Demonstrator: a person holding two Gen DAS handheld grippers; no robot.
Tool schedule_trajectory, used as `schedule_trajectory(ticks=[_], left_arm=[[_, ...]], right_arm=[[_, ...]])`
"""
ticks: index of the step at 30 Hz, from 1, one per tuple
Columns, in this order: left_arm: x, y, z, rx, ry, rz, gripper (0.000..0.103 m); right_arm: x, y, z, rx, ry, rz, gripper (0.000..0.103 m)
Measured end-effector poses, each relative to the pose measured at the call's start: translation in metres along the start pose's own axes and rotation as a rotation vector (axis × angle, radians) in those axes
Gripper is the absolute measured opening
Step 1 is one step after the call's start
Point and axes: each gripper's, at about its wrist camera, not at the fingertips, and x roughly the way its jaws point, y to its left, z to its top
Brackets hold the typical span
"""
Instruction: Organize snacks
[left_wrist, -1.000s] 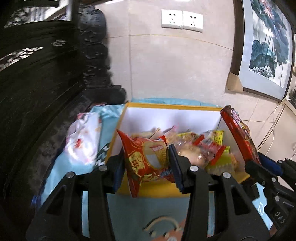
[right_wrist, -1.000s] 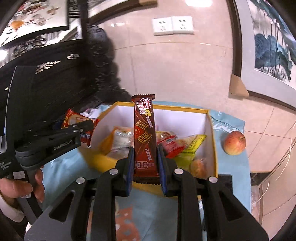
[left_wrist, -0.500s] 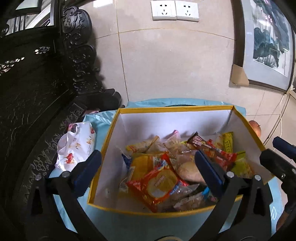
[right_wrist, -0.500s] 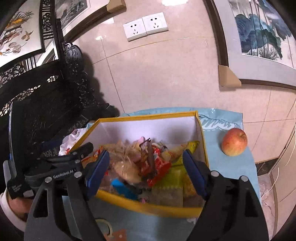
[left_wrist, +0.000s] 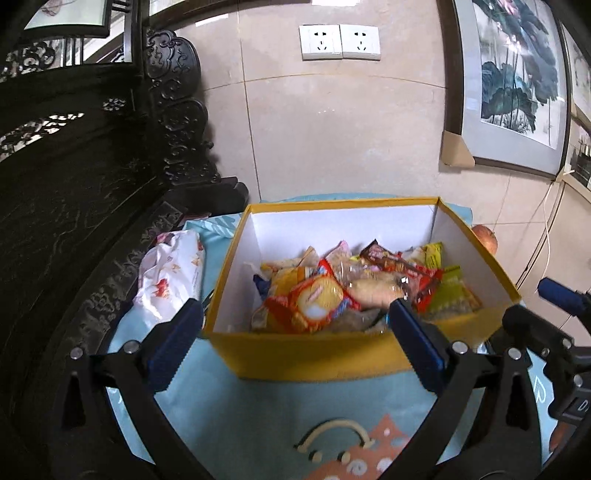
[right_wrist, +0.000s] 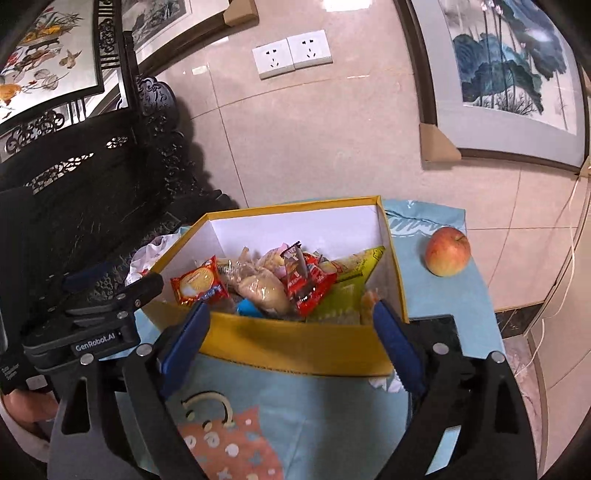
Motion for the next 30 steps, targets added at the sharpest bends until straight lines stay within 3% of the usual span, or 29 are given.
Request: schedule_trajectory(ticks=[5,9,22,30], left_arm=[[-0.013,0.004,-0.009,-0.026,0.020,0.008,0.101],[-0.023,0.008,-0.015,-0.055,0.037,-0.034,0.101],[-0.049,0.007,-0.022,-0.058,0.018,-0.057,0.101],[-0.055,0.006,-0.027,-0.036,0.003,-0.018,0.101]], right_arm=[[-0.020,0.009,-0.006,-0.017,-0.020,-0.008,0.090],[-0.033,0.010,-0.007,-0.009,-0.036,-0.003,0.090],[-0.053,0.018,-0.014,-0.019,-0.059,0.005,0.090],[-0.056,0.021,-0.017,-0.025,-0.058,0.007,0.090]])
